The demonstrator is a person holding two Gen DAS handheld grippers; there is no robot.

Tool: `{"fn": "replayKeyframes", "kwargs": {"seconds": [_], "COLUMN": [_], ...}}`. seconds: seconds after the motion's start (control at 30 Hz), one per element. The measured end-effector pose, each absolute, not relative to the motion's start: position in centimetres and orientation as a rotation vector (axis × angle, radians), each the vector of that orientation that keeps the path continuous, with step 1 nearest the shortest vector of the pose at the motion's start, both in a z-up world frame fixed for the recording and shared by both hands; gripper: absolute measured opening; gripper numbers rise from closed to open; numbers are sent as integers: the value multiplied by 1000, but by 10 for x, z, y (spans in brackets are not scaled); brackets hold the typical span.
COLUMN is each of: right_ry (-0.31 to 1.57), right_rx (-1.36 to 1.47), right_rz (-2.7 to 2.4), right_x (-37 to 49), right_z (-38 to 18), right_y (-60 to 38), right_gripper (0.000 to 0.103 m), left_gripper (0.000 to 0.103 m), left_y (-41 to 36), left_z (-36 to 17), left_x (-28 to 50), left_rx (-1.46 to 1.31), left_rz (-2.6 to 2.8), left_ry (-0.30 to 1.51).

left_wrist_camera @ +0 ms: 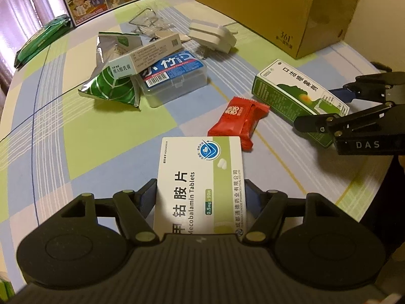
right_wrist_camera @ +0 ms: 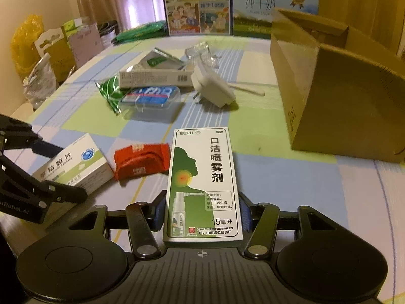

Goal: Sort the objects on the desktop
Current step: 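Carry both held boxes over the cardboard box with both tools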

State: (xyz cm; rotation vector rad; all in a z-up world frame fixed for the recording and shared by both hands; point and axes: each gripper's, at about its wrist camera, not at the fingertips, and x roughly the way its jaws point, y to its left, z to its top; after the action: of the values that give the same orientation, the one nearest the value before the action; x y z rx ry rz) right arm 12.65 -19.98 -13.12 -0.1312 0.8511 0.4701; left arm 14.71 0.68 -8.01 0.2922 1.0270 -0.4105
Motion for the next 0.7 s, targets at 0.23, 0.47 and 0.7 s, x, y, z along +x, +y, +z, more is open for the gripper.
{"fn": "replayKeyframes", "kwargs": {"seconds": [0.23, 0.47, 0.7], "right_ry": [820, 761, 687], "right_rx": [-96, -49, -22], "right_rz": [450, 406, 337], "right_x": [118, 116, 137], "right_z": [-108, -66, -16], "right_y": [-207, -222, -251], "right_gripper": [53, 53, 53], "left_gripper": [66, 66, 66], "left_y": [3, -18, -65], "left_z": [-56, -17, 32], "left_x": [142, 147, 167], "left_rx": [248, 247, 229], "left_rz": [-378, -370, -411], "left_ry": [1009, 961, 882]}}
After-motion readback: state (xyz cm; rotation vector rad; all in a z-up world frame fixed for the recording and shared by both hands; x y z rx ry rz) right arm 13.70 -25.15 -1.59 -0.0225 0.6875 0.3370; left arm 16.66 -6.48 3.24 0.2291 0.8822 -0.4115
